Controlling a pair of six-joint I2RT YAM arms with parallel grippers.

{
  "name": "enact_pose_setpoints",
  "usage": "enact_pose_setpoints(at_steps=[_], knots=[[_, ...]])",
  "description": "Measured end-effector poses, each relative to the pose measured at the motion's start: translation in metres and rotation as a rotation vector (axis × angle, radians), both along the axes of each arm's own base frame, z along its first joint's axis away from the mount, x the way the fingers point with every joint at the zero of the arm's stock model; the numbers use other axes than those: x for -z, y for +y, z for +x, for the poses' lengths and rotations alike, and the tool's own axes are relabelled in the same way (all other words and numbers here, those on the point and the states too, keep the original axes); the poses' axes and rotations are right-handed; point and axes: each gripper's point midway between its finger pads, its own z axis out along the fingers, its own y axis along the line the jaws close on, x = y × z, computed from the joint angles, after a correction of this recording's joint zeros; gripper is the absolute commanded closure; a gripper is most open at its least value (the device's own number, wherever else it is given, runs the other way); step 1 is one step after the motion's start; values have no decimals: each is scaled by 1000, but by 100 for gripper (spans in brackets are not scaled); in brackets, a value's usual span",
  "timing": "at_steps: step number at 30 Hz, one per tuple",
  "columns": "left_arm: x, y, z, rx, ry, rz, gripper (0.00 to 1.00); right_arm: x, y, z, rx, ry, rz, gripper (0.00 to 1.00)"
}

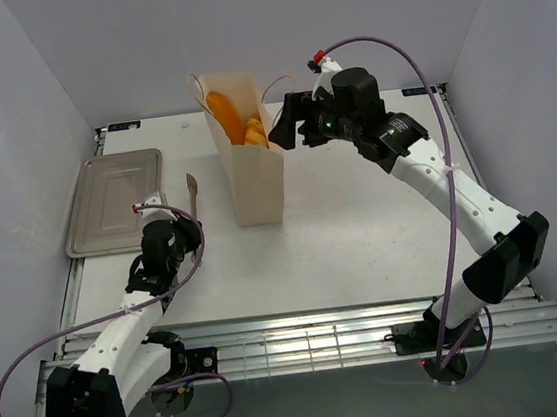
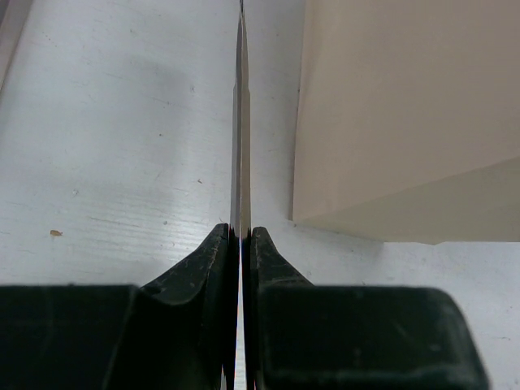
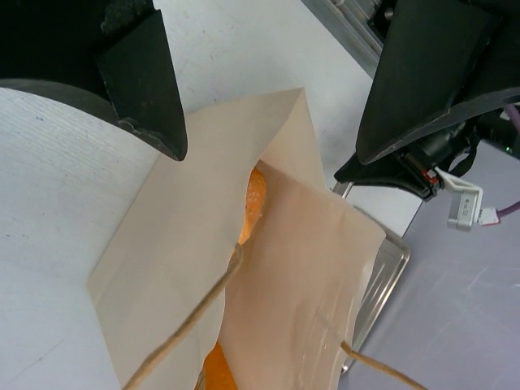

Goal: Place the fake bread into the paper bag
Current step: Place the clamp at the center of the board.

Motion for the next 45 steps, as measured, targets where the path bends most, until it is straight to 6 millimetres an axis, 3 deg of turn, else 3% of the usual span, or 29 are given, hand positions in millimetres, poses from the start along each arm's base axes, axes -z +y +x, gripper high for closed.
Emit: enact_pose_setpoints(at_steps=[8, 15, 19, 23, 29, 34, 40, 44, 45], knots=[[32, 0, 8, 4, 51, 42, 100, 14, -23, -32, -5, 1, -17, 10], [65, 2, 14, -1, 138, 91, 98, 50, -41, -55, -2, 44, -57, 10], [76, -1, 25, -3, 167, 96, 98, 60, -49, -65, 3, 54, -70, 10], [77, -4, 32, -10, 163, 78, 92, 62, -57, -74, 10, 46, -69, 10], [78, -9, 38, -17, 177, 36, 65, 72, -66, -86, 13, 51, -73, 10], [103, -8, 25, -30, 285, 21, 61, 88, -78, -95, 33, 68, -96, 10], [103, -5, 33, -62, 328, -4, 57, 92, -90, -101, 66, 58, -100, 10], [101, -3, 29, -71, 341, -7, 50, 99, -92, -103, 73, 72, -103, 10], [100, -2, 26, -72, 347, -5, 40, 103, -93, -103, 74, 84, -106, 10]])
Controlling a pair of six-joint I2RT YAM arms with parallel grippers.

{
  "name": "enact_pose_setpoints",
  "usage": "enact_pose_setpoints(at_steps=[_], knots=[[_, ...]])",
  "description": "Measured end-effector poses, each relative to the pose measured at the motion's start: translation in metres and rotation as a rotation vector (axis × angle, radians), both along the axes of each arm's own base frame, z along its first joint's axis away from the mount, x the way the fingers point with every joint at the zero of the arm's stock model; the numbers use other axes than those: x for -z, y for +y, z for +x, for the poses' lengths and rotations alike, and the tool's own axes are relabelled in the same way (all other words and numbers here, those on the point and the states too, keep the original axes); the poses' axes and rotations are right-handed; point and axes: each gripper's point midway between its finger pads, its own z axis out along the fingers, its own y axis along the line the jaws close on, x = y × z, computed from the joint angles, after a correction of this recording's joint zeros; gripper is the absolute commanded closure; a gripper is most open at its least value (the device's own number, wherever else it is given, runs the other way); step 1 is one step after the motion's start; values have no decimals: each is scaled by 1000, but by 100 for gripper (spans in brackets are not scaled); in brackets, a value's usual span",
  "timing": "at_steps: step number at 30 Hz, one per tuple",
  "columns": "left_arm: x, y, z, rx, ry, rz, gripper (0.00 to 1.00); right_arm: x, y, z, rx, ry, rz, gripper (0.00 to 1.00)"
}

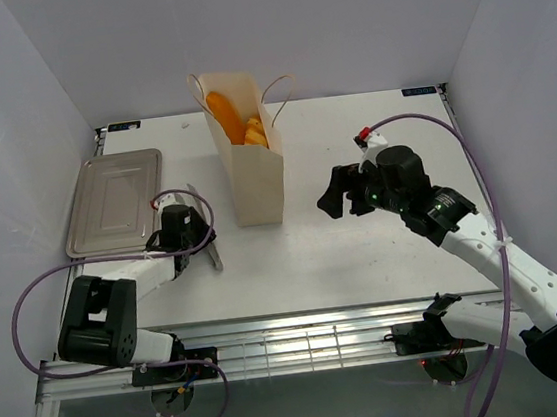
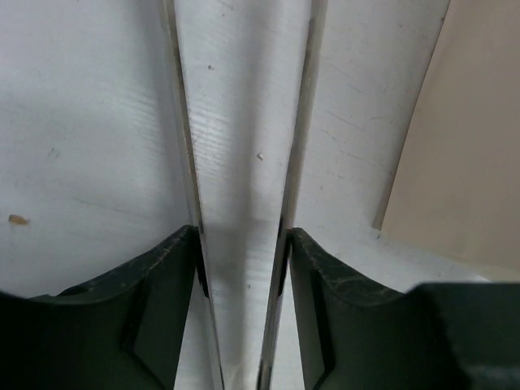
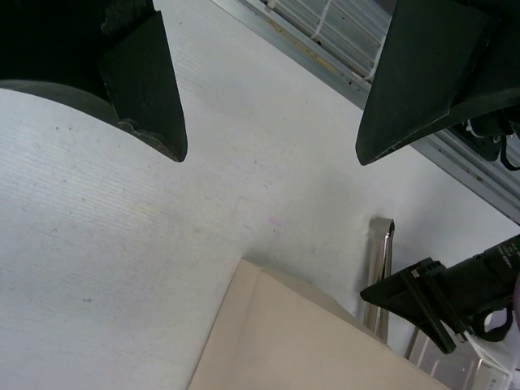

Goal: Place the fake bread into the paper bag
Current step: Place the clamp at the center of the board, then reset both arms

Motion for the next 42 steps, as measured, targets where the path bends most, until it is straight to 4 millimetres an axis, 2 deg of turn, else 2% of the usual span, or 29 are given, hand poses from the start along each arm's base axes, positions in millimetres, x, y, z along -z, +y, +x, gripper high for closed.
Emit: enact_pose_setpoints(at_steps=[6, 10, 11, 12, 15, 19, 25, 28, 35, 38, 42], knots=[[-17, 0, -8, 21, -14, 3, 34, 31, -5, -4, 18, 66, -37, 10], [-25, -1, -4, 41, -16, 18, 27, 38, -7, -4, 28, 80, -48, 10], [-28, -1, -2, 44, -17, 20, 21, 38, -7, -4, 32, 80, -48, 10], [-30, -1, -1, 46, -21, 22, 2, 38, -8, -3, 36, 78, -49, 10], [-35, -1, 0, 45, -25, 21, 2, 39, -9, -2, 45, 76, -52, 10], [-42, 0, -5, 40, -21, 18, 2, 51, -14, -1, 63, 94, -72, 10], [-74, -2, -10, 19, -89, -37, 2, 77, -22, 6, 111, 137, -131, 10], [-94, -7, -13, 14, -146, -96, 2, 100, -29, 6, 139, 164, -160, 10], [-129, -21, -29, 43, -264, -246, 2, 159, -46, -6, 168, 270, -210, 10], [-132, -30, -36, 65, -278, -316, 2, 178, -47, -13, 158, 314, -214, 10], [-126, -39, -49, 90, -286, -403, 2, 197, -49, -29, 139, 326, -185, 10]])
